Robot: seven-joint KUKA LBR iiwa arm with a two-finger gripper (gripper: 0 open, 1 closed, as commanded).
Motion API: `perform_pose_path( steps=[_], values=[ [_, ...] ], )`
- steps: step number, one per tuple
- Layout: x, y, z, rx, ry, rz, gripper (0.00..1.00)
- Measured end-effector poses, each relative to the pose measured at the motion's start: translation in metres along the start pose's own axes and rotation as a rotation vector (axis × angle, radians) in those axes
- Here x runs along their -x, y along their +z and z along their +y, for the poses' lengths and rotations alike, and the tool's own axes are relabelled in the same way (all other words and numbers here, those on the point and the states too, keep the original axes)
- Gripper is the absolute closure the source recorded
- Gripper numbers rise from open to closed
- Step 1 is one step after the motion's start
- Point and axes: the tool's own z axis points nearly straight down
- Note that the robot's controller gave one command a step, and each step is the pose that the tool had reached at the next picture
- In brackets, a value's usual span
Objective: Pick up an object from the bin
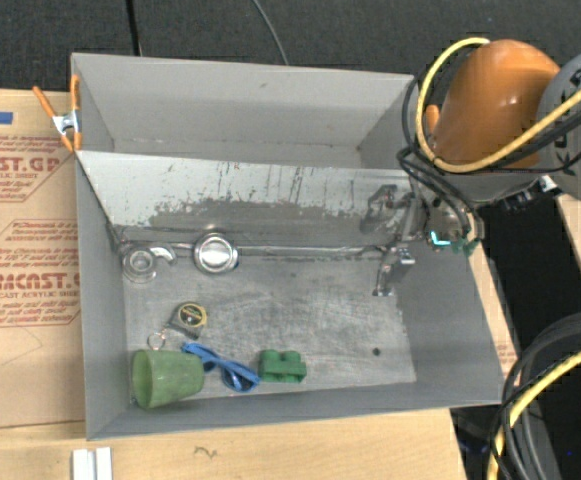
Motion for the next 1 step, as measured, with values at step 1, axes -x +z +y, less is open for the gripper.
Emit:
perform_pose_path(
  steps=[1],
  values=[
    [-0.0435, 0.1091, 0.0261, 0.001, -0.251, 0.001, 0.00]
  ],
)
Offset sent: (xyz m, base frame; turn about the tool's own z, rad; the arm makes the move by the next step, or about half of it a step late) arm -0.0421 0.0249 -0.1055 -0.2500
